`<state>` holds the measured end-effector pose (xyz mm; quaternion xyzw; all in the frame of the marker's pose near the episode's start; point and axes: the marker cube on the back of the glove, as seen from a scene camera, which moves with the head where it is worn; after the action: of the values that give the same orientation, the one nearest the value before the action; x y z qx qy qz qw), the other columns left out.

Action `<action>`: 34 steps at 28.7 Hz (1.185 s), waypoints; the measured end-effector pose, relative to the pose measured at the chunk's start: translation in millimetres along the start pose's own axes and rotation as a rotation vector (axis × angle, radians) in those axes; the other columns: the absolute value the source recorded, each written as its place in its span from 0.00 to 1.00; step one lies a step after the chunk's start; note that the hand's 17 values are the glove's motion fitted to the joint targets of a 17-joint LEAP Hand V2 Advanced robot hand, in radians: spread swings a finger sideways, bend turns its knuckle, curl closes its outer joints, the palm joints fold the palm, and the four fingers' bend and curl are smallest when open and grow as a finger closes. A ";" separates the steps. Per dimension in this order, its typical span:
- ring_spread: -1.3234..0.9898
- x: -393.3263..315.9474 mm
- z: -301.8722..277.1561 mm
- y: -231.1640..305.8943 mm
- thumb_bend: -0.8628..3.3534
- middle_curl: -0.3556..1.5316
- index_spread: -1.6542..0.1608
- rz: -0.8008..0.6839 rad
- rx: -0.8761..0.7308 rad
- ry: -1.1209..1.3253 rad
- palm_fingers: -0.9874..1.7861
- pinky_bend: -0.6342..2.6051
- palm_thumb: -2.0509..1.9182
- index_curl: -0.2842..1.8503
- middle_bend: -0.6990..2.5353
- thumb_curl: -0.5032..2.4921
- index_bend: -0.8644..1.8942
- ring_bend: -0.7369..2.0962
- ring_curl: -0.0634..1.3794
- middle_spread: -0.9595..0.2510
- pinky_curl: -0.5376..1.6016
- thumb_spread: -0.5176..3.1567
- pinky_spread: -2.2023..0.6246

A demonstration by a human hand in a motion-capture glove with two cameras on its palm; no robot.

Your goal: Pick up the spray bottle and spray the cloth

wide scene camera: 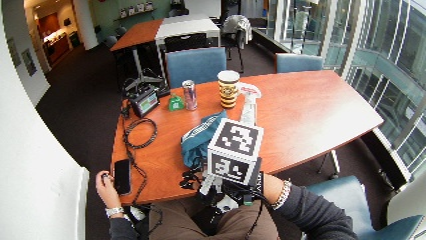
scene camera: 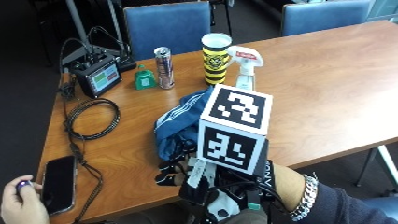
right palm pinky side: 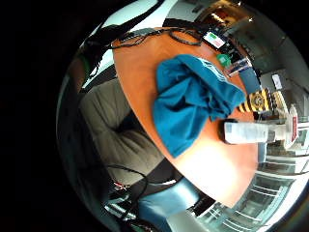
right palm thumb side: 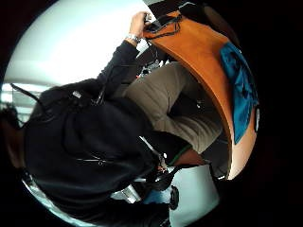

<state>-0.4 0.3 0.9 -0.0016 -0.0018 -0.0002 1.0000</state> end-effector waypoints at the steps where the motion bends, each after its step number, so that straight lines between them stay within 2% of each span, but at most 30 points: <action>1: 0.54 -0.1 0.3 0.1 0.24 0.23 0.79 0.000 -0.001 -0.001 0.57 0.29 0.59 0.16 0.30 0.19 0.39 0.38 0.10 0.74 0.28 0.24 0.79; 8: 0.52 1.0 3.6 1.3 0.23 0.27 0.72 0.012 -0.005 -0.012 0.56 0.29 0.61 0.21 0.30 0.21 0.38 0.39 0.17 0.70 0.33 0.32 0.79; 18: 0.51 19.8 0.1 -2.0 0.22 0.31 0.69 0.055 0.013 -0.018 0.56 0.28 0.62 0.24 0.29 0.23 0.37 0.38 0.20 0.68 0.35 0.37 0.80; 34: 0.51 147.5 -62.7 -13.1 0.20 0.34 0.69 0.347 0.156 0.000 0.58 0.26 0.63 0.26 0.28 0.25 0.37 0.38 0.23 0.68 0.37 0.39 0.80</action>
<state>147.3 -13.0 -61.2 0.0758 -0.0018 0.1723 0.9821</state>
